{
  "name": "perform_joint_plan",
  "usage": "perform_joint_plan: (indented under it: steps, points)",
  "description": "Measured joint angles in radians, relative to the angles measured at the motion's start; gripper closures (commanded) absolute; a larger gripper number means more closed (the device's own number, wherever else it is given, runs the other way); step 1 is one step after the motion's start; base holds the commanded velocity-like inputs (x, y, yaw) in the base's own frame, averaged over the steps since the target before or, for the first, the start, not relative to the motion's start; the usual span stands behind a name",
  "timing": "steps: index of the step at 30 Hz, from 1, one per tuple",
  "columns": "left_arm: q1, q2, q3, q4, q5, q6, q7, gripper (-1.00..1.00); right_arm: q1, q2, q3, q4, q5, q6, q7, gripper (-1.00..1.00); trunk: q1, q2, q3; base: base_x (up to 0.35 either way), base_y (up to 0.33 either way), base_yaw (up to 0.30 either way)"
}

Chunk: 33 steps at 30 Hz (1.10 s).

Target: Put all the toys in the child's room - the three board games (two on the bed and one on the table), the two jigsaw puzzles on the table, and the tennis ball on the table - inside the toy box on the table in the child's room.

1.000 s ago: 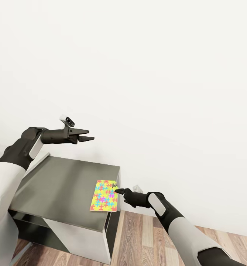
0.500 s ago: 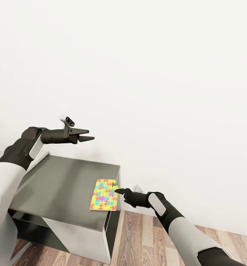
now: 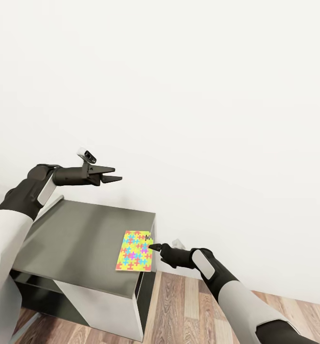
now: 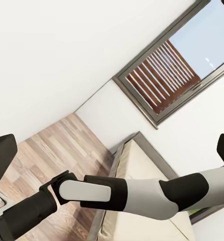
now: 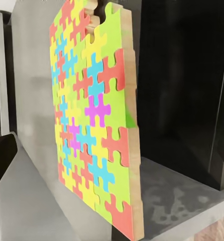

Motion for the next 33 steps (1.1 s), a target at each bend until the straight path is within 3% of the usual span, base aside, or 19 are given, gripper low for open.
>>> perform_joint_plan:
  steps: [33]
  points:
    - [0.000, -0.002, 0.000, 0.000, 0.001, 0.000, 0.000, -1.00, 0.000, -0.017, -0.003, 0.007, -0.004, 0.004, -0.008, -1.00, 0.000, 0.000, 0.000, 0.012, 0.051, 0.000]
